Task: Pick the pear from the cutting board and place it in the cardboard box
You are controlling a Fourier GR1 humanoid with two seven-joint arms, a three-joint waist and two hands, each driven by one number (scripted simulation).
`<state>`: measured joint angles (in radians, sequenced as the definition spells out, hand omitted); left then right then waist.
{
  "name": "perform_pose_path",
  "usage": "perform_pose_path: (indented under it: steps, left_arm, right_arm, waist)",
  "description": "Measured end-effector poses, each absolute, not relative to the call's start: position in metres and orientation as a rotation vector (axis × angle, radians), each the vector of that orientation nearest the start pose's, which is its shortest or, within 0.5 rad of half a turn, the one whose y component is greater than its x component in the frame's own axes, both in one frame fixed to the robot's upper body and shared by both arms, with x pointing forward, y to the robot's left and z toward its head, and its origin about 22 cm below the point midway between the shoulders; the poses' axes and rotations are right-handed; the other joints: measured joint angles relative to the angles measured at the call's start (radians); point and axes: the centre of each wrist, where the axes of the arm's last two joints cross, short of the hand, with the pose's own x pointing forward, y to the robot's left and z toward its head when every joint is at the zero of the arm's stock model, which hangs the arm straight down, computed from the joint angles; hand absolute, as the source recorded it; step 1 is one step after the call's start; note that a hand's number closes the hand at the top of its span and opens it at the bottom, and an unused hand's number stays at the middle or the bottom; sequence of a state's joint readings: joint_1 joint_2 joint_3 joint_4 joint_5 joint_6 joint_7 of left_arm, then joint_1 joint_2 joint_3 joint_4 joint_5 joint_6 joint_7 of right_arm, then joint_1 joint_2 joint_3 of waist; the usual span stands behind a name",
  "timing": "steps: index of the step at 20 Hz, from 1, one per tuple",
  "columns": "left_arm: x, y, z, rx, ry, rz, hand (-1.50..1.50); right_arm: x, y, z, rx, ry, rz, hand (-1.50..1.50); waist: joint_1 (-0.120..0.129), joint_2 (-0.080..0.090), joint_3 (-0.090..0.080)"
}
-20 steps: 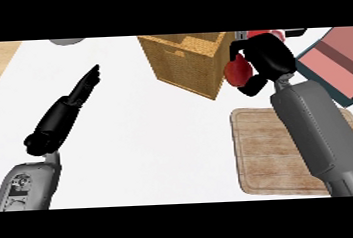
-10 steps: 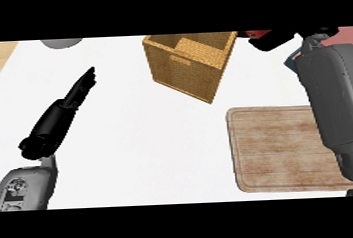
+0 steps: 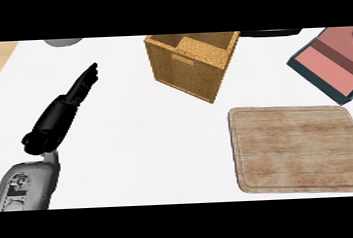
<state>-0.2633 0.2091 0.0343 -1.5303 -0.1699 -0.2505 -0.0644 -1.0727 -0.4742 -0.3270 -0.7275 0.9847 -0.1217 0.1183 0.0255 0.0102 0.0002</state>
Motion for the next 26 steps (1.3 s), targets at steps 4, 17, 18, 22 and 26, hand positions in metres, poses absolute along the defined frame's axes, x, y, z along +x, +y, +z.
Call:
perform_pose_path:
  steps: [4, 17, 18, 22, 26]
  left_arm:
    - [0.3, 0.261, 0.069, 0.071, -1.768, -0.555, 0.0]
    - [0.301, 0.252, 0.072, 0.056, -1.778, -0.572, 0.0]
    - [0.301, 0.251, 0.071, 0.052, -1.78, -0.574, 0.0]
    - [0.302, 0.254, 0.074, 0.049, -1.783, -0.58, 0.0]
    - [0.303, 0.254, 0.072, 0.049, -1.782, -0.57, 0.0]
  right_arm:
    - [0.443, -0.353, 0.231, -1.313, -1.394, 0.572, 1.5]
    - [0.41, -0.446, 0.199, -1.079, -0.981, 0.806, 1.5]
    - [0.407, -0.453, 0.2, -1.061, -0.954, 0.814, -1.5]
    - [0.401, -0.463, 0.196, -0.948, -0.933, 0.865, -1.5]
    - [0.398, -0.467, 0.192, -0.864, -1.049, 0.884, -1.5]
  waist:
    - [0.011, 0.005, 0.0]
    - [0.034, 0.016, 0.003]
    - [0.036, 0.017, 0.003]
    - [0.04, 0.019, 0.004]
    - [0.035, 0.018, 0.004]
